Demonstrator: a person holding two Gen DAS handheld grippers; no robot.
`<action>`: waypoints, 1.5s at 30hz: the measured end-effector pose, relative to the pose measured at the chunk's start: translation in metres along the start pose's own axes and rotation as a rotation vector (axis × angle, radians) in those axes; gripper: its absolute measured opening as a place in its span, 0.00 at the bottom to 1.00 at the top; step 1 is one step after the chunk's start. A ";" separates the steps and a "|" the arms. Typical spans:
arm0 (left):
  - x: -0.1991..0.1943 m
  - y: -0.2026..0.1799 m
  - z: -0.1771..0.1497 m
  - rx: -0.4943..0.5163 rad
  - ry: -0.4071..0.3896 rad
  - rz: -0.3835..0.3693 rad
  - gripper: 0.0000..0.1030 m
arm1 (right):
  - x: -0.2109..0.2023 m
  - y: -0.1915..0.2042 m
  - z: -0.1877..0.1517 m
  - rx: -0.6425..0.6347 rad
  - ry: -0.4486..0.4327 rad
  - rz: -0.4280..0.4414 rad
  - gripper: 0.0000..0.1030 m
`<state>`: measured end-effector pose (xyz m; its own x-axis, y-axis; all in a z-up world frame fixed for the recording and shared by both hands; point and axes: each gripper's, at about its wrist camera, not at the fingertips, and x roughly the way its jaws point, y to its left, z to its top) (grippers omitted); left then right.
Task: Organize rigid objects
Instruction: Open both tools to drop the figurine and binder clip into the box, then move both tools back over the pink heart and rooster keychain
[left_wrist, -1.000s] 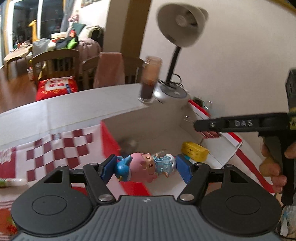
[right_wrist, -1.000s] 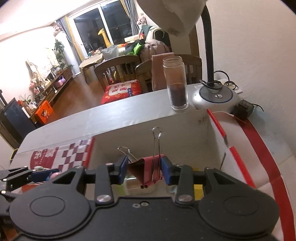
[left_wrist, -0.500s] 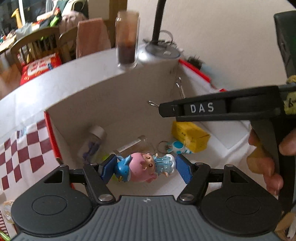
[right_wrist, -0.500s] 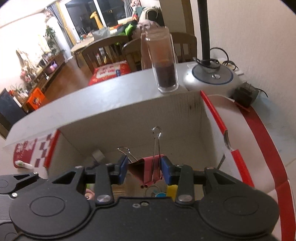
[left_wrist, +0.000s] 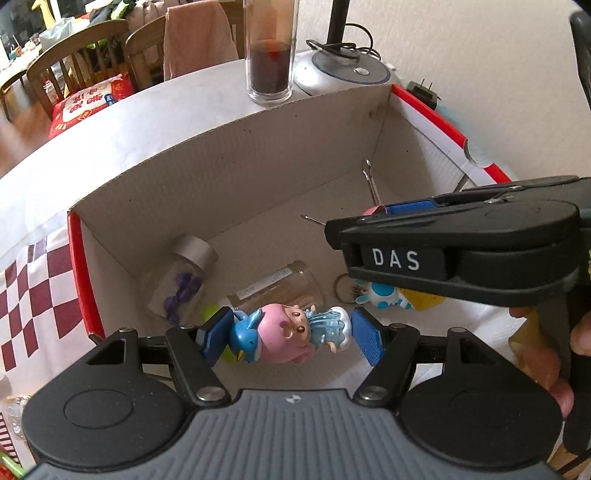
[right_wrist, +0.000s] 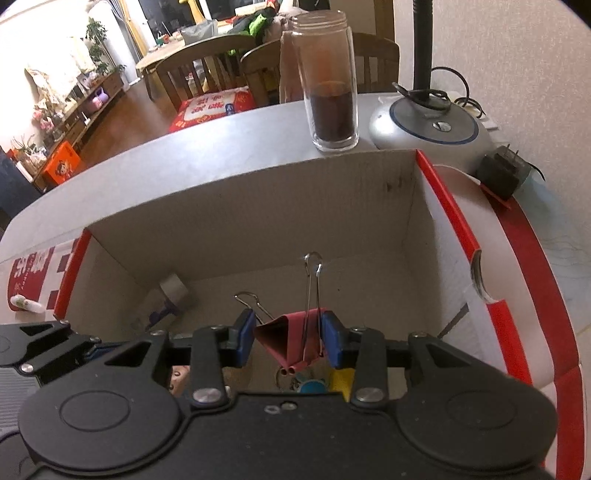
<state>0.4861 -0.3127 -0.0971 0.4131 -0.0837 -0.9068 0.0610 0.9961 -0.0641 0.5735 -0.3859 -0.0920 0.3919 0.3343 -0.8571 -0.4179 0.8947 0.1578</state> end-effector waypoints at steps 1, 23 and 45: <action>0.000 -0.001 0.000 0.008 0.002 0.005 0.68 | 0.001 0.000 0.001 0.004 0.006 0.001 0.37; -0.030 0.000 -0.015 0.006 -0.091 -0.034 0.68 | -0.028 0.009 -0.002 -0.014 -0.040 0.027 0.53; -0.139 0.052 -0.071 -0.057 -0.335 -0.081 0.68 | -0.093 0.052 -0.018 -0.073 -0.152 0.070 0.76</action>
<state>0.3680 -0.2468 -0.0042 0.6846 -0.1582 -0.7116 0.0593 0.9850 -0.1620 0.5000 -0.3758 -0.0129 0.4765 0.4409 -0.7606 -0.5051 0.8454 0.1736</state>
